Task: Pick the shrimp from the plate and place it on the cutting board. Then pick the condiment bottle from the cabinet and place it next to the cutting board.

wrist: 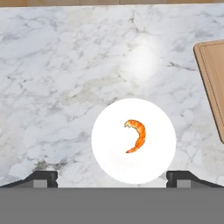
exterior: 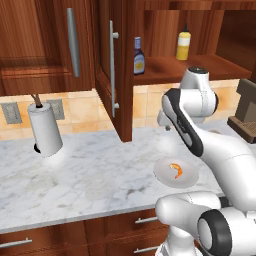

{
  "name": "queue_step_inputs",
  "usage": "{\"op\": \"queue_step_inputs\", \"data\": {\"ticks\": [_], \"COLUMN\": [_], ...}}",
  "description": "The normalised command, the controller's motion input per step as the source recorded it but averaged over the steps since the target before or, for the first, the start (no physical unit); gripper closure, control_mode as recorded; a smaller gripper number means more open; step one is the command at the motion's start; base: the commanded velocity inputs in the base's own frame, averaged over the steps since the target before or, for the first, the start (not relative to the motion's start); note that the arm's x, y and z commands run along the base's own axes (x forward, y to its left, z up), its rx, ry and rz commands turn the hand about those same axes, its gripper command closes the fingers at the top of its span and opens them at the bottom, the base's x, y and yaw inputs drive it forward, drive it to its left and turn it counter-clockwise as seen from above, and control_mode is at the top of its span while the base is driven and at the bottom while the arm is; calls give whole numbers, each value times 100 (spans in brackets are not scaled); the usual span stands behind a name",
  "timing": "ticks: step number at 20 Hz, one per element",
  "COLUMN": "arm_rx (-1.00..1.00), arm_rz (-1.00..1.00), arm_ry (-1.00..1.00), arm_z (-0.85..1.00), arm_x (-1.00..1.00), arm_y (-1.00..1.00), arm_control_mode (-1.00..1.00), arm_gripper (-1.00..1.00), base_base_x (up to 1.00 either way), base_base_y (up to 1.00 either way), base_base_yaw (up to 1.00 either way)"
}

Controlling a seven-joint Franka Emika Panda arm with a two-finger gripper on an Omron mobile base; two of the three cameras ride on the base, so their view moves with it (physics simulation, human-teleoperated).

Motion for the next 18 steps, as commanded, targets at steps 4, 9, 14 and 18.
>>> {"op": "queue_step_inputs", "data": {"ticks": [4, 9, 14, 18], "arm_rx": [0, -1, -3, -4], "arm_rz": [0, 0, 1, 2], "arm_ry": [1, 1, 0, 0], "arm_z": [-20, -26, -33, -36], "arm_x": [-2, 0, 0, 0], "arm_y": [-12, -8, -3, -3], "arm_control_mode": [-100, -100, -100, -100], "arm_gripper": [-100, -100, -100, -100], "base_base_x": [0, 0, 0, 0], "base_base_y": [0, 0, 0, 0], "base_base_yaw": [0, 0, 0, 0]}}
